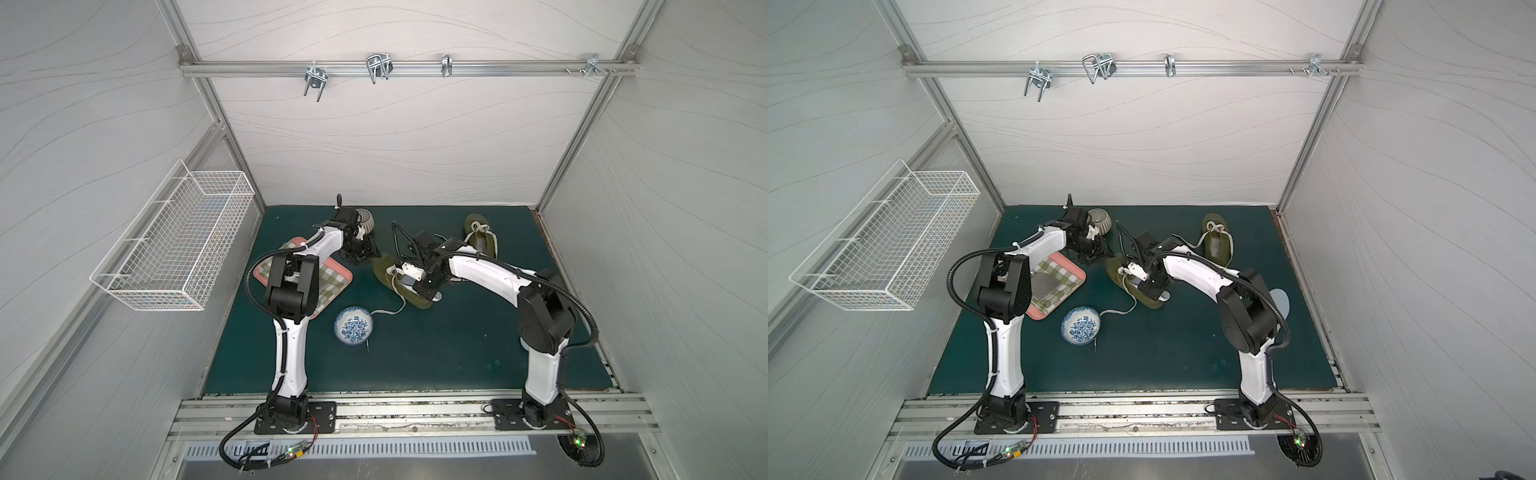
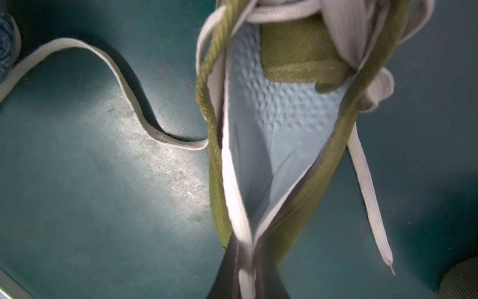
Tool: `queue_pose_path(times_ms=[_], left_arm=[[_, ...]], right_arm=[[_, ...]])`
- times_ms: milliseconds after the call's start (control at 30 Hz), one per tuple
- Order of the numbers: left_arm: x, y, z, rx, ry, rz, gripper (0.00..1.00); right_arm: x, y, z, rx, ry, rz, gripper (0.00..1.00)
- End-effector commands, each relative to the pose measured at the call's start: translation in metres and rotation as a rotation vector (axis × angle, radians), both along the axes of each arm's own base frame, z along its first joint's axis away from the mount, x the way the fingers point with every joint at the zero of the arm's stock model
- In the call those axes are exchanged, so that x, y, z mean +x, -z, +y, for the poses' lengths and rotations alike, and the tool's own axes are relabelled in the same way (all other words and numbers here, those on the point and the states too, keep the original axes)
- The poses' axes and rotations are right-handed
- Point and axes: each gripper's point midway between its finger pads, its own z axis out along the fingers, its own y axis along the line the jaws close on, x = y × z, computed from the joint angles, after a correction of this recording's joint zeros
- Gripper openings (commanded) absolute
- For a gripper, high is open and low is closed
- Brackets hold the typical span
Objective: Insert the insole into the shoe
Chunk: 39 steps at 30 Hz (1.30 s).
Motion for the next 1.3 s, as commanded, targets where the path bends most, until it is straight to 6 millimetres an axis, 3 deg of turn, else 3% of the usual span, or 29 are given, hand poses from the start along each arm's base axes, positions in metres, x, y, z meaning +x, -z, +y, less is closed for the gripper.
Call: queue_pose_path(times_ms=[0,333,633,1067,1267], left_arm=[[0.015,-0.008,-0.007,-0.045,0.009,-0.040,0.51],[-0.001,0.011,-0.011,-0.049,0.020,0.012,0.47],[-0.004,0.012,-0.020,-0.064,0.042,0.023,0.45],[-0.012,0.011,-0.026,-0.085,0.046,0.032,0.43],[-0.015,0.012,-0.026,-0.091,0.042,0.035,0.43]], right_arm=[[-0.004,0.001,0.004,-0.014,-0.031,0.017,0.00],[0.002,0.001,0.013,-0.023,-0.039,0.003,0.00],[0.013,0.006,0.025,-0.034,-0.057,-0.019,0.00],[0.022,-0.006,0.038,0.053,-0.028,-0.079,0.00],[0.025,0.001,0.046,0.055,-0.019,-0.074,0.00]])
